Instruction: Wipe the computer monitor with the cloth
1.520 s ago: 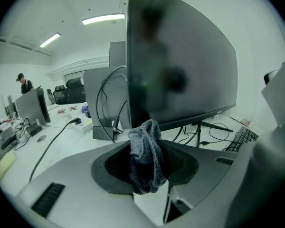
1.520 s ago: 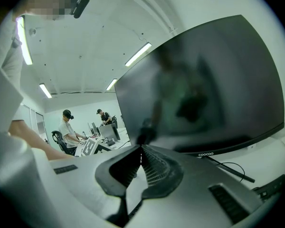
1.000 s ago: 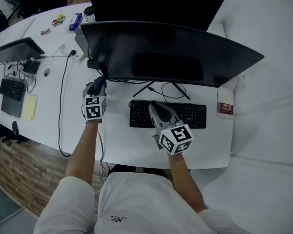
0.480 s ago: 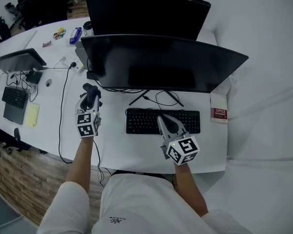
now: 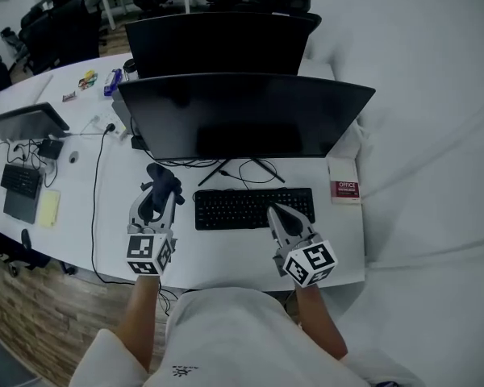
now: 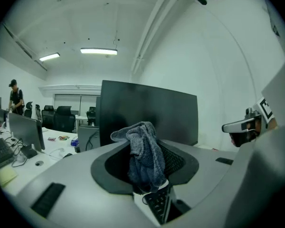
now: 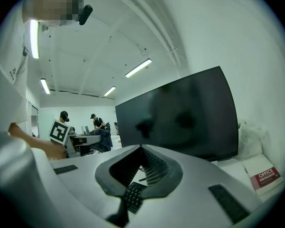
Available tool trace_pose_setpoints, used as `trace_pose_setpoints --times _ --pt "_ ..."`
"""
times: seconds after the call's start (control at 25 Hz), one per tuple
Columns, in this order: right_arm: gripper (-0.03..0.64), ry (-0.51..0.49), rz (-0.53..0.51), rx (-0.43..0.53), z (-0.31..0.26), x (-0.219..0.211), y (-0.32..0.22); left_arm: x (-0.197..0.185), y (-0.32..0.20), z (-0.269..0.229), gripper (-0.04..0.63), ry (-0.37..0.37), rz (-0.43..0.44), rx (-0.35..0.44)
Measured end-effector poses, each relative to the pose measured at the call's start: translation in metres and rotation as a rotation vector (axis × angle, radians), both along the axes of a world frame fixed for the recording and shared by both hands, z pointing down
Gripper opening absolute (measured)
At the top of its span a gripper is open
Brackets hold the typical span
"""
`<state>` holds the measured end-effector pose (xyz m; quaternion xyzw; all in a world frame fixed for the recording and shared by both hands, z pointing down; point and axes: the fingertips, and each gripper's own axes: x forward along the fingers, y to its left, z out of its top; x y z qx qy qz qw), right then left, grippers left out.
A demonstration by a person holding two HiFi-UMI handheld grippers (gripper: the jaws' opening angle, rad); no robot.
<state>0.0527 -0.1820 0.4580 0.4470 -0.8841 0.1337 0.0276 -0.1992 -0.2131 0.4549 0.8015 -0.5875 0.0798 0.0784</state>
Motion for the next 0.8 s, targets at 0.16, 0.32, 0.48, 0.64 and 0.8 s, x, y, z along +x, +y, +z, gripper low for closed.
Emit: trace_pose_setpoints --times 0.16,0.32,0.48,0.64,0.8 --pt "0.018 0.008 -0.002 0.004 -0.003 0.008 0.007 0.038 0.018 -0.011 0.153 0.028 0.069 0.012" --pt "0.018 0.004 0.007 0.01 -0.006 0.016 0.013 0.072 0.032 -0.01 0.153 0.03 0.143 0.013" --pt "0.018 0.003 0.01 0.009 -0.005 0.022 0.016 0.089 0.035 -0.007 0.153 0.034 0.169 0.005" --pt "0.018 0.007 0.007 0.011 -0.007 0.025 0.017 0.093 0.035 -0.008 0.153 0.031 0.175 0.005" --pt "0.018 0.011 0.003 0.013 -0.007 0.029 0.017 0.098 0.034 -0.01 0.155 0.028 0.178 0.01"
